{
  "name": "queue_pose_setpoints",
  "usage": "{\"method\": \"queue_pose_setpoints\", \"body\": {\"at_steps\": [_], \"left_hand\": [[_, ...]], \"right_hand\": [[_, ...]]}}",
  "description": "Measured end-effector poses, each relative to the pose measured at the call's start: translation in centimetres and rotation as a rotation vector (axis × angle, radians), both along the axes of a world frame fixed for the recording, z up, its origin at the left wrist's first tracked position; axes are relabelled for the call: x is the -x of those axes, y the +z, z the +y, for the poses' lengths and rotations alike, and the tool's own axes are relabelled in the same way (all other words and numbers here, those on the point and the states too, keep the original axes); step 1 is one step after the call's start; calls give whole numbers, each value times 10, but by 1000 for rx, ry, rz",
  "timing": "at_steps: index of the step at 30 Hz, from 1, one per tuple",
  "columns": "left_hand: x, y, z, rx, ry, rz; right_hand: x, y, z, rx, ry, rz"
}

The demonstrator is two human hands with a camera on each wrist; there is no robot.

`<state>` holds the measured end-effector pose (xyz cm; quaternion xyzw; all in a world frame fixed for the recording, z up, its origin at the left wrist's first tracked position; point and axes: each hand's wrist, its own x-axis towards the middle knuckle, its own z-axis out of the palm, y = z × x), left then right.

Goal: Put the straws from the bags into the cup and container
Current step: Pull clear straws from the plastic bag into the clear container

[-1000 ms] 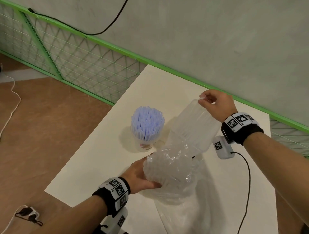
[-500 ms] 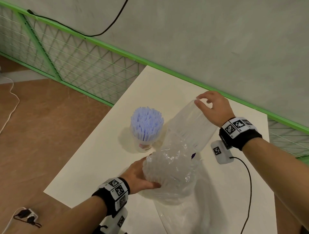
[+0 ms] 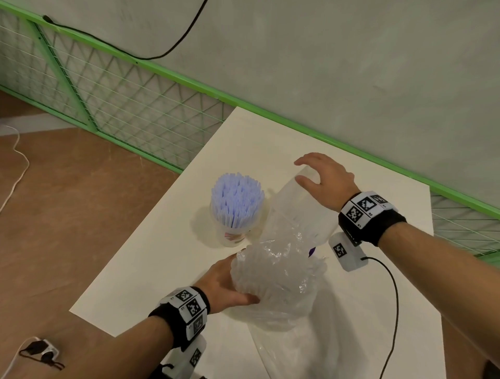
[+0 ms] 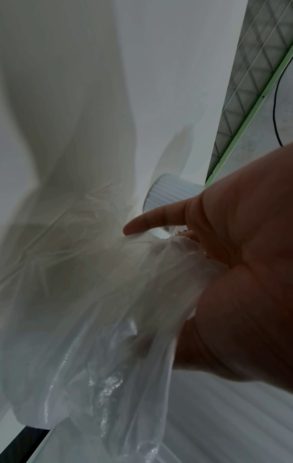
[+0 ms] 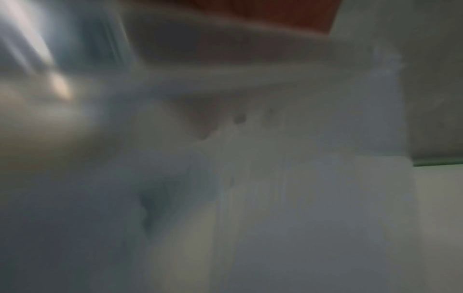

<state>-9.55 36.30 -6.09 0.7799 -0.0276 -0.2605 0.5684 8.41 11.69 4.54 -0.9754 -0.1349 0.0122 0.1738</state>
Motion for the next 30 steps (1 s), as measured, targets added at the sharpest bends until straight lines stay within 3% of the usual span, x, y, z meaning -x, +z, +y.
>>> {"method": "queue_pose_setpoints", "body": {"at_steps": [10, 16, 18, 21, 24, 30], "left_hand": [[0, -2, 0, 6, 1, 1], [0, -2, 0, 8, 7, -15], [-1, -2, 0, 25, 8, -14], [-1, -4, 0, 39, 6, -10], [-1, -6, 1, 63, 19, 0], [-1, -4, 1, 82, 47, 9]], "right_hand": [[-11, -10, -20, 98, -102, 7], [-4, -4, -19, 340, 15, 71], [4, 10, -20, 241, 6, 44], [35, 34, -20, -101, -16, -77], [90, 51, -19, -377, -26, -43], [193, 31, -23, -413, -10, 190]]}}
